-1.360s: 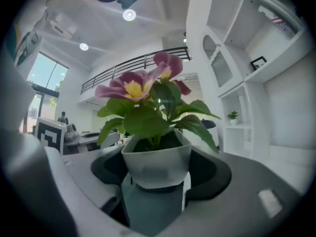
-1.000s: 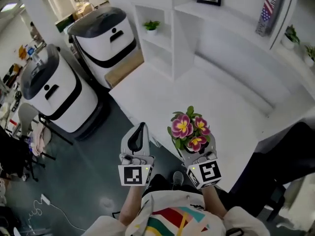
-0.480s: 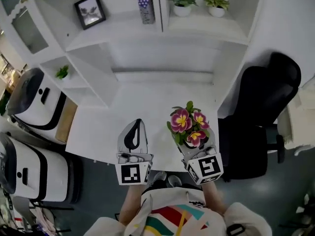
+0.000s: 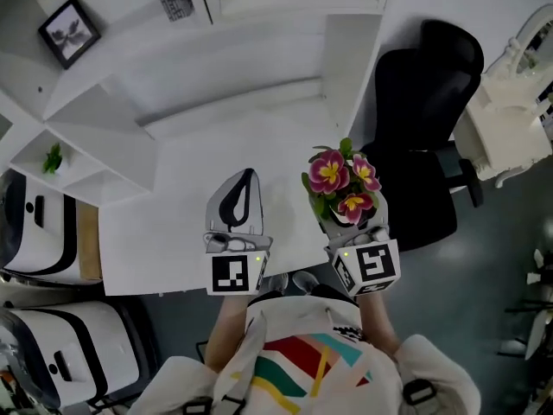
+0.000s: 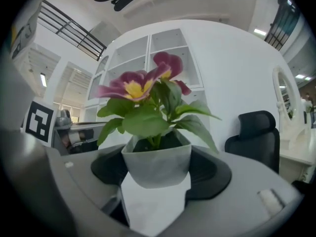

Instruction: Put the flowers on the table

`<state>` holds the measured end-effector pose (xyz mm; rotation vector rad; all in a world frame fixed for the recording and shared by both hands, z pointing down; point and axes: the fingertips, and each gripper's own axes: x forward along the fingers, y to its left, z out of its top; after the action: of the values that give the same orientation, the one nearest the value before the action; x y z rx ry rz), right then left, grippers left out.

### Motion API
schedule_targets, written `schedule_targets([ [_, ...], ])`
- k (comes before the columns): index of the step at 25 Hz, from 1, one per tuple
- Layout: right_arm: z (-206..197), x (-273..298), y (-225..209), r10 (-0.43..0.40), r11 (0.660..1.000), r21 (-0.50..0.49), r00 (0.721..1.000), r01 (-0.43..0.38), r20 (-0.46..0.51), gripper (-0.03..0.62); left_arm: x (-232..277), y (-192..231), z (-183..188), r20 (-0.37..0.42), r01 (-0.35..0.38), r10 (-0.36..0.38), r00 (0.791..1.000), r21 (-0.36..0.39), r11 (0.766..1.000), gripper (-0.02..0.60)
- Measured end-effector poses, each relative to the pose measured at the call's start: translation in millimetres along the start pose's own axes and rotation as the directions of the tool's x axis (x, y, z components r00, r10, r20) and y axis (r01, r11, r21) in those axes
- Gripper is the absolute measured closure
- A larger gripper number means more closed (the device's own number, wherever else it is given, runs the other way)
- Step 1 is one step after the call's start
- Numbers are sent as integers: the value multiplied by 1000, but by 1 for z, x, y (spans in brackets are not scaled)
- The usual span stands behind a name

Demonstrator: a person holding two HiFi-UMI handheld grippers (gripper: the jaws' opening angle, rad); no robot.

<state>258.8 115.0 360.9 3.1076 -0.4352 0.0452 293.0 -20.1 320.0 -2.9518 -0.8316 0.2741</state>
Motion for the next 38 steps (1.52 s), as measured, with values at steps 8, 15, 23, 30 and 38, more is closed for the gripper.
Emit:
schedule_targets([
  [8,-1,-8,0,-79,997,-6,997,79,-2,255,0,5,-3,12,53,-53,999,-16,998,578],
  [15,-9,0,1,-95,995,14,995,96,-29,255,-4,16,-8,6,53,-52,999,-29,998,577],
  [23,-50,24,-17,-74,994,68,990,83,-122,255,-4,11,-24,-17,78,-79,997,-22,997,578],
  [30,-80,53,-49,-89,995,24,968,97,-236,255,4,6,-43,-65,97,-97,993,-2,995,577],
  [38,-134,92,-94,-109,993,11,934,119,-342,255,10,14,-66,-146,69,-70,987,-8,998,577],
])
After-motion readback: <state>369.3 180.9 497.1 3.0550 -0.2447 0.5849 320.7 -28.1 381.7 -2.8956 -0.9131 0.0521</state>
